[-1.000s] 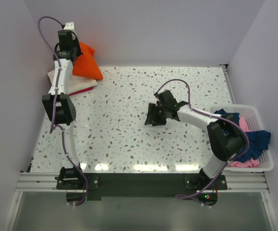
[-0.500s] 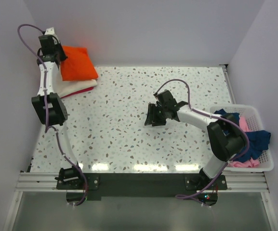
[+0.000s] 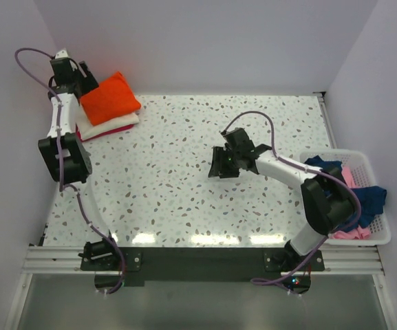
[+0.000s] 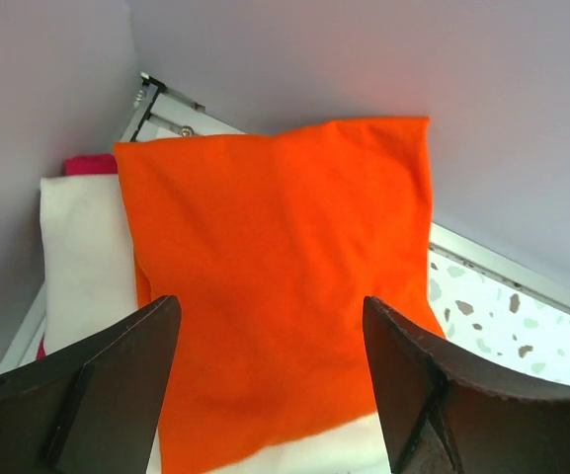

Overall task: Fold and stack the t-shirts
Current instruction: Reset both grippers

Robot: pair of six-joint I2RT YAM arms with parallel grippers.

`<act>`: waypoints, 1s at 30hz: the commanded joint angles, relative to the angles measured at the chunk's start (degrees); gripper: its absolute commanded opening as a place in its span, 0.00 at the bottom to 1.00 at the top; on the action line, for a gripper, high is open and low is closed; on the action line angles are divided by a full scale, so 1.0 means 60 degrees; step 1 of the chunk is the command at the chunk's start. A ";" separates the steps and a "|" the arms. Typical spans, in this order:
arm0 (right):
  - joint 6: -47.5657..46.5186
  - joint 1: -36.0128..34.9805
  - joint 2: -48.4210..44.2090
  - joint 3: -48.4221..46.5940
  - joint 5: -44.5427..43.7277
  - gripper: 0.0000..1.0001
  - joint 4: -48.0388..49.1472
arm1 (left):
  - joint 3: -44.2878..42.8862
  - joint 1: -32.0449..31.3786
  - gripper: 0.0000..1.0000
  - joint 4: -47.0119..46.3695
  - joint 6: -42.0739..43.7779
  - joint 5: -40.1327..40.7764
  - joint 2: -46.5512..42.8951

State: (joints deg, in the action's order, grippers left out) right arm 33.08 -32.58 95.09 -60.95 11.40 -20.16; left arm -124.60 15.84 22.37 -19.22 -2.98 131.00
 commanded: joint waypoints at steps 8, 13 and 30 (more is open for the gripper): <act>-0.0474 -0.0034 -0.1842 0.0050 -0.0903 0.54 -0.0257 | 0.3839 -0.0617 0.79 -0.1340 -0.1541 -0.0382 -0.3608; -0.0591 -0.0049 -0.2517 0.0211 -0.1342 0.54 -0.0462 | 0.6695 -0.1639 0.79 -0.1809 -0.1806 -0.0032 -0.5626; -0.0855 -0.0019 -0.4890 0.0504 -0.3481 0.55 -0.1312 | 1.3060 -0.7267 0.78 -0.2498 -0.2509 0.1113 -1.0260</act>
State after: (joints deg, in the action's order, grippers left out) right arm 28.91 -32.62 68.58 -58.63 -4.73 -26.68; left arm -47.88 -25.71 10.90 -32.88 1.76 71.53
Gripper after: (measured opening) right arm 0.543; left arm 0.783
